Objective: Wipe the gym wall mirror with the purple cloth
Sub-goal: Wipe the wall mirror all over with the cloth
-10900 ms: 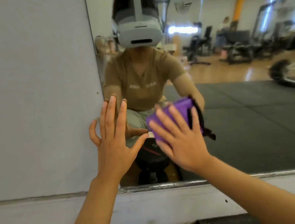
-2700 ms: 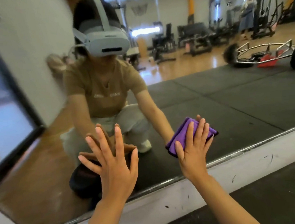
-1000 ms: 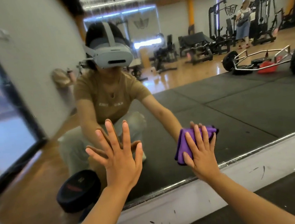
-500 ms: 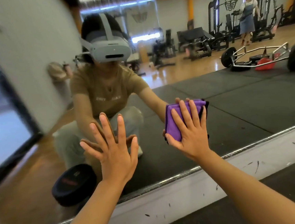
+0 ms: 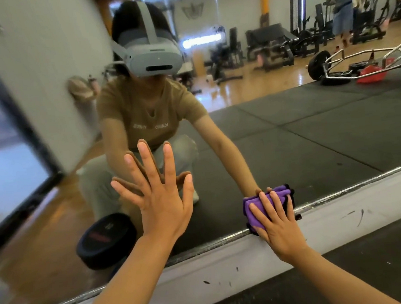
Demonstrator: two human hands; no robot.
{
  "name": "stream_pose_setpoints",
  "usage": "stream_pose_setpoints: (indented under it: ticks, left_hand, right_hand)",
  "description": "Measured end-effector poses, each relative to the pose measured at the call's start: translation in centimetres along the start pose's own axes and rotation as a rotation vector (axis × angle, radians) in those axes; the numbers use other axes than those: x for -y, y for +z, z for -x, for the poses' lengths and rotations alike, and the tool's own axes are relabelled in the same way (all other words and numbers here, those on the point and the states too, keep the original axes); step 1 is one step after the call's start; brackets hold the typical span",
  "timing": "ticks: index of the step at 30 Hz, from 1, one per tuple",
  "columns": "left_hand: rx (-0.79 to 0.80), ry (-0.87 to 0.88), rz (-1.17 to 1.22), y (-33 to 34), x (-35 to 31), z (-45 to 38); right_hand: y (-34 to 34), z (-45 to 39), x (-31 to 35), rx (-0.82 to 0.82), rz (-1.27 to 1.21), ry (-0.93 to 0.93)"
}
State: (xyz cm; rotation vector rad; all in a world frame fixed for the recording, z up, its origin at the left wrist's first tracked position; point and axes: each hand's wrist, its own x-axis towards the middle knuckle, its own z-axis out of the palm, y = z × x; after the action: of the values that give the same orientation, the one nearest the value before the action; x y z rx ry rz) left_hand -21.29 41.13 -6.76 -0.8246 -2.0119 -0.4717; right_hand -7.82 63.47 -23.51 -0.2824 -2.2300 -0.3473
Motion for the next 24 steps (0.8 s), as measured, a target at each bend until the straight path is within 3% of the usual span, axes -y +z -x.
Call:
stream_pose_setpoints:
  ticks: [6, 16, 24]
  left_hand:
    - [0.001, 0.007, 0.006, -0.5, 0.0, 0.1]
    - [0.016, 0.073, -0.048, -2.8, 1.4, 0.3]
    - [0.017, 0.078, 0.031, -6.8, 1.7, -1.4]
  right_hand:
    - [-2.0, -4.1, 0.6, -0.086, -0.048, 0.083]
    - [-7.2, -13.2, 0.3, -0.199, -0.055, 0.004]
    - [-12.4, -15.4, 1.1, -0.269, -0.255, 0.044]
